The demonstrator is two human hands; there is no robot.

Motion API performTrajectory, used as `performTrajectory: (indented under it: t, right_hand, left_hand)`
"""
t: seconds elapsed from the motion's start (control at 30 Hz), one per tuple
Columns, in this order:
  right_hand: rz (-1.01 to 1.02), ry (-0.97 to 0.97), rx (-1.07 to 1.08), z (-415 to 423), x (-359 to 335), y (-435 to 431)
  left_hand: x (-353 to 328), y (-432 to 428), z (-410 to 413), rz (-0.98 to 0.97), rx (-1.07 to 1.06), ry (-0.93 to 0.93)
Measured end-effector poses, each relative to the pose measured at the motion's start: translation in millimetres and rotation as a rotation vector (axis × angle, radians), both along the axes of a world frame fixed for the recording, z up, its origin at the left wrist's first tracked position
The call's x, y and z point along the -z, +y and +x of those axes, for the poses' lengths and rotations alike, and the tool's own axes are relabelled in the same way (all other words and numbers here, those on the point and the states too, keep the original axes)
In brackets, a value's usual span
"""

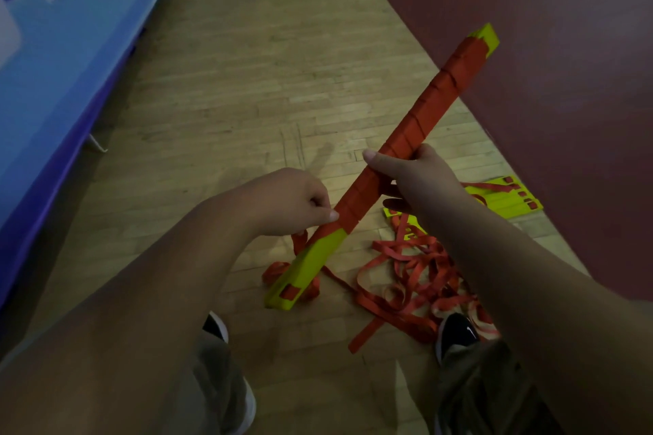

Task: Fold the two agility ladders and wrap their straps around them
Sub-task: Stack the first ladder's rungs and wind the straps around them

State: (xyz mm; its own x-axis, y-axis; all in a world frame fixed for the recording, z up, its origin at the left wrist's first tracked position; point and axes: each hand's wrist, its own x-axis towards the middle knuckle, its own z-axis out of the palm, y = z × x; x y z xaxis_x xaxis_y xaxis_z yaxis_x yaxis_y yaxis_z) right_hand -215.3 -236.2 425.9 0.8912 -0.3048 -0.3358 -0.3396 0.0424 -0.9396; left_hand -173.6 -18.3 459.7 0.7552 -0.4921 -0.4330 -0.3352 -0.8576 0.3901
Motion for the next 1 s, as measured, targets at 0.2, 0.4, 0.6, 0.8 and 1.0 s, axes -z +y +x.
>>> performTrajectory:
  t: [0.2, 0.4, 0.6, 0.8, 1.0]
  right_hand:
    - [0.024, 0.045, 0.086, 1.9, 5.4, 1.6]
    - [0.091, 0.063, 0.127, 4.2, 9.0, 0.6]
    - [0.035, 0.098, 0.148, 9.5, 6.5, 2.3]
    - [0.109, 0.105, 0.079, 10.4, -2.4, 1.8]
    - [0.2, 0.041, -0.147, 6.2, -13.3, 2.6]
  left_hand:
    - [5.4, -9.6, -4.9, 0.114, 0.076, -0.063]
    - [10.8, -19.6, -11.6, 0.18, 0.13, -0.064]
    - [12.4, -20.2, -15.1, 0.135, 0.124, -0.023]
    - [10.3, -15.1, -10.5, -0.023, 0.054, 0.115]
    - [2.6, -1.4, -1.9, -0.221, -0.003, 0.298]
